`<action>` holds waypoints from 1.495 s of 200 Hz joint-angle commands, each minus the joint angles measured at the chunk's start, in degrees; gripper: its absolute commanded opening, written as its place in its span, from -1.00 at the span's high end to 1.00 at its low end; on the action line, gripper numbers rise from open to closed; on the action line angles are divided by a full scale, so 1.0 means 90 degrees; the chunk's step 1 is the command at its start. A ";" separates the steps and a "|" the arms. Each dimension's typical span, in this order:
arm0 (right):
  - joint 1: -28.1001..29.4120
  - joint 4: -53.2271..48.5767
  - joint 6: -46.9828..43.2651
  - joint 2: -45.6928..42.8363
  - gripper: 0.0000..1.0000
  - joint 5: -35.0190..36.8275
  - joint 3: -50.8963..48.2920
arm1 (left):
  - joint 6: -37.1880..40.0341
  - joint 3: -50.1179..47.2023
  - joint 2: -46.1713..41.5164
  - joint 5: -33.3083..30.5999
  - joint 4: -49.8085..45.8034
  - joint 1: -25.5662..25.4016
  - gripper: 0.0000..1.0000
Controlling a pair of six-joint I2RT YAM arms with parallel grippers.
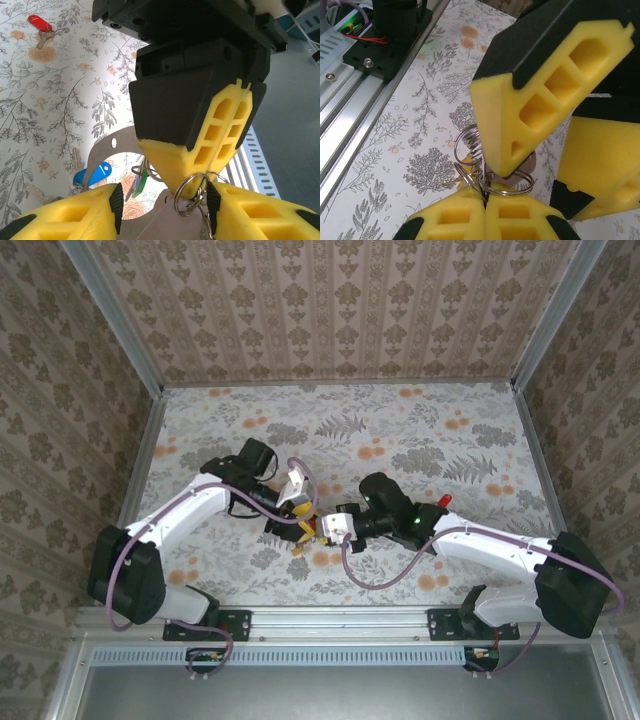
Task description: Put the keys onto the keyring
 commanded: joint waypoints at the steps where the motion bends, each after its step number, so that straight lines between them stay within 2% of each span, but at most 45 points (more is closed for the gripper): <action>1: 0.0028 0.0036 -0.0180 -0.0166 1.00 -0.0274 0.0229 | -0.0003 -0.0047 -0.0055 0.0105 -0.0070 -0.0007 0.08; 43: 0.0026 0.0056 -0.0157 -0.0157 1.00 -0.0280 0.0220 | 0.0222 0.0005 0.0062 0.0297 -0.0364 -0.0011 0.45; 101: 0.0025 0.0047 -0.0152 -0.0178 1.00 -0.0271 0.0210 | 0.0793 0.0198 0.0338 0.0637 -0.0979 -0.0056 0.38; 122: 0.0027 0.0043 -0.0156 -0.0176 1.00 -0.0288 0.0229 | 0.0802 0.0248 0.0423 0.0632 -0.1043 -0.0066 0.44; 136: 0.0020 0.0023 -0.0162 -0.0170 1.00 -0.0300 0.0249 | 0.0790 0.0281 0.0434 0.0629 -0.1025 -0.0066 0.57; 168: 0.0027 0.0011 -0.0170 -0.0155 1.00 -0.0272 0.0251 | 0.0787 0.0341 0.0418 0.0661 -0.1010 -0.0058 0.73; 196: 0.0021 -0.0068 -0.0181 -0.0153 1.00 -0.0205 0.0234 | 0.0622 0.0361 0.0362 0.0732 -0.0850 -0.0010 1.00; 241: 0.0025 -0.0012 -0.0235 -0.0250 1.00 -0.0106 0.0076 | -0.0003 0.0140 -0.0035 0.0877 -0.0033 0.0177 1.00; 258: 0.0012 0.0108 -0.0208 -0.0309 0.88 -0.0075 0.0006 | 0.0044 -0.0032 -0.0222 0.1031 0.0148 0.0240 1.00; 299: -0.0163 0.0136 -0.0187 -0.0378 0.73 -0.0122 -0.0064 | 0.0013 -0.0264 -0.0555 0.1133 0.0415 0.0353 1.00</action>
